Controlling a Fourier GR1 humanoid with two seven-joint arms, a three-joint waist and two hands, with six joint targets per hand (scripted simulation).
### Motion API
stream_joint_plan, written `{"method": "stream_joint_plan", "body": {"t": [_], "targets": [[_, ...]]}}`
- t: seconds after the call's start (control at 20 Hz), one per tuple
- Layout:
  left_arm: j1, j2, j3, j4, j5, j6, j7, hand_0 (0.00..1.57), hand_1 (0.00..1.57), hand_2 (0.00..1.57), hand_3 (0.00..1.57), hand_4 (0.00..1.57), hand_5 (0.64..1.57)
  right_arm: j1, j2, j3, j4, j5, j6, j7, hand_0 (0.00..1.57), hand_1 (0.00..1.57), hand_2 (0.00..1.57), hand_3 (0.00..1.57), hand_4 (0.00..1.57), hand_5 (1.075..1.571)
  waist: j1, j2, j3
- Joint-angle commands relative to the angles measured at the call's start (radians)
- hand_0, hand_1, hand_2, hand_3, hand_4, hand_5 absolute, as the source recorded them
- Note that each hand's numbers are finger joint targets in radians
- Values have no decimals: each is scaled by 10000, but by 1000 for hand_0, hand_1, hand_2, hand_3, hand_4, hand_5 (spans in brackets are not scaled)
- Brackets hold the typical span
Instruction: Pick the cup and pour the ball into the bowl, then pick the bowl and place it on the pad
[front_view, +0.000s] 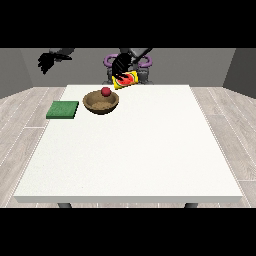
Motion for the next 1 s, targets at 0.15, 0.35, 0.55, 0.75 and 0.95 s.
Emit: {"method": "stream_joint_plan", "body": {"t": [0.15, 0.35, 0.55, 0.75, 0.95], "targets": [[423, 383, 3137, -1221, 2653, 1492, 321, 1499, 1499, 1571, 1571, 1571, 1092, 408, 139, -102, 80, -110, -210, 327, 0, 0, 0, 0, 0, 1567, 672, -177, -72], [1688, 286, 5177, -1961, 4837, 3078, 471, 1236, 1236, 1543, 1425, 1513, 1196, 701, 254, -208, -146, -239, -337, 386, 0, 0, 0, 0, 0, 1567, 894, -191, -124], [2741, -396, 6895, -3079, 7695, 4291, -241, 558, 558, 0, 0, 891, 1502, 406, 552, -60, -341, -159, -638, 389, 0, 0, 0, 0, 364, 1568, 1024, 643, -244], [3974, -411, 7497, -4276, 10977, 4497, -1693, 0, 0, 0, 0, 0, 1550, 44, 997, 277, -622, -3, -862, 314, 0, 0, 0, 0, 303, 1568, 750, 1316, -225], [5005, -417, 7220, -5544, 13758, 3252, -3765, 0, 0, 0, 0, 0, 1563, -283, 1650, 566, -752, 540, -2041, 324, 0, 0, 0, 0, 252, 1571, 1361, 1387, -112]]}}
